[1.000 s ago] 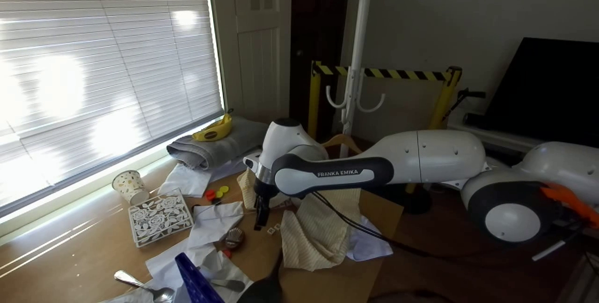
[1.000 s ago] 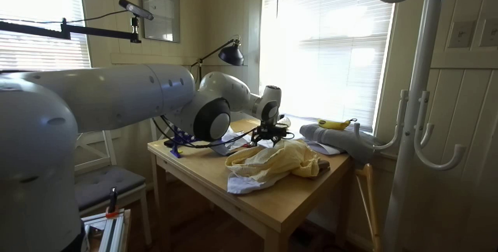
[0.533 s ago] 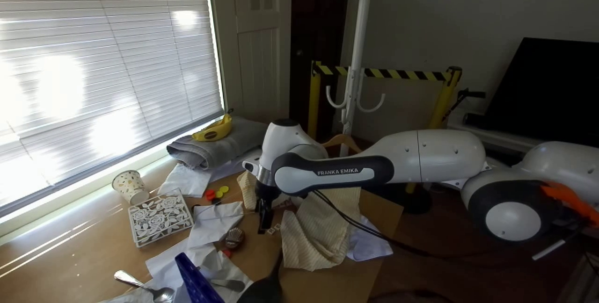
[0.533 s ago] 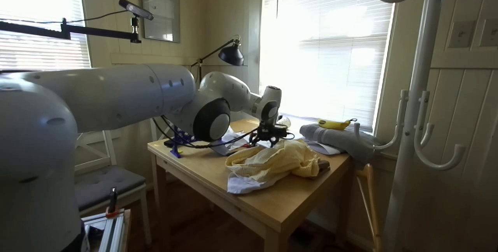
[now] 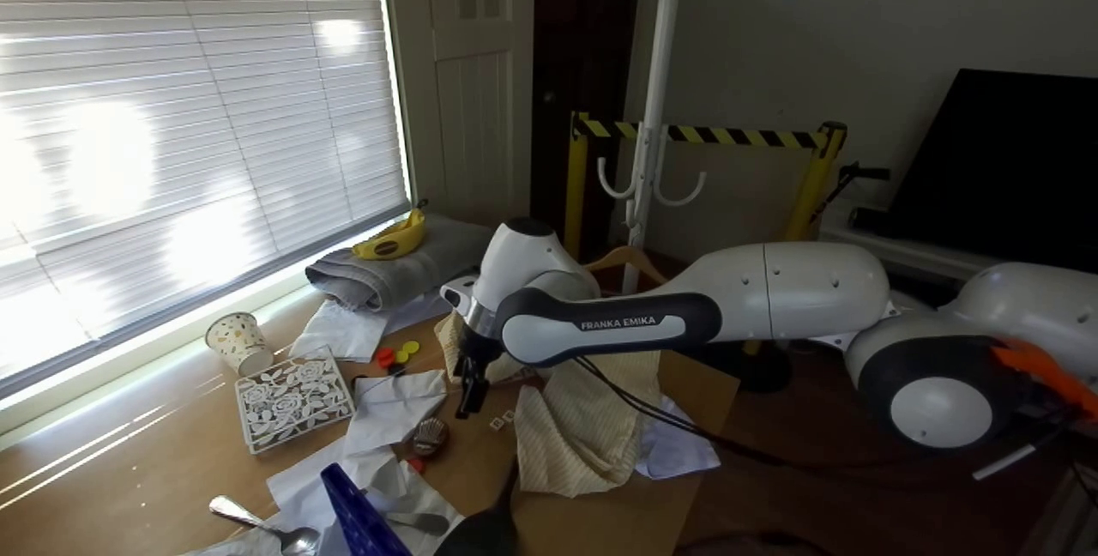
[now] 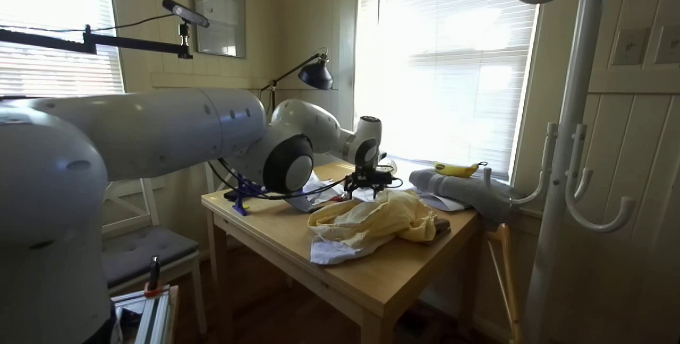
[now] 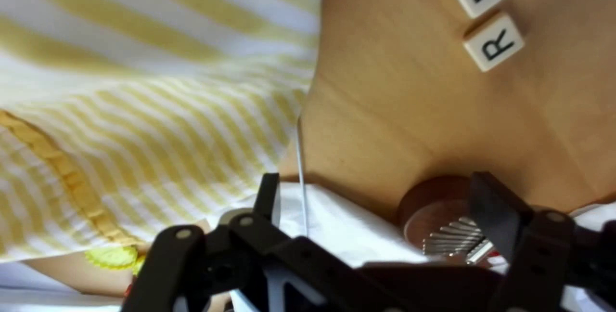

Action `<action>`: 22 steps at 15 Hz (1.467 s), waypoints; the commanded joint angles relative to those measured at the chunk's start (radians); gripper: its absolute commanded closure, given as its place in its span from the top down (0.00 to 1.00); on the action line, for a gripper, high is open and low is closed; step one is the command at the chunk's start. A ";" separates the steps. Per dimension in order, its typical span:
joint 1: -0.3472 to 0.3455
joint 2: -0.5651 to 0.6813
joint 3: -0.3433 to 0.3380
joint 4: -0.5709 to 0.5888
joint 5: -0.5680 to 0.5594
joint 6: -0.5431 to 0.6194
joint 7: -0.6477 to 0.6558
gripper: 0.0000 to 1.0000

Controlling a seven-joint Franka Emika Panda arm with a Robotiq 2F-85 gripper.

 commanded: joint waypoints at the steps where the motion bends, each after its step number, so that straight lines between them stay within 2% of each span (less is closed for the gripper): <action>1: 0.020 0.012 -0.024 0.012 0.002 0.034 0.069 1.00; 4: 0.014 0.008 -0.018 0.009 0.011 -0.003 0.114 1.00; 8: -0.025 0.024 0.017 0.021 0.053 0.014 0.176 1.00; 11: -0.047 0.020 0.015 0.010 0.073 -0.033 0.239 1.00; 16: -0.061 0.002 0.003 -0.010 0.079 -0.257 0.351 1.00; 20: -0.053 -0.003 0.025 -0.015 0.093 -0.459 0.318 1.00; 22: -0.035 0.011 0.018 0.010 0.084 -0.477 0.324 1.00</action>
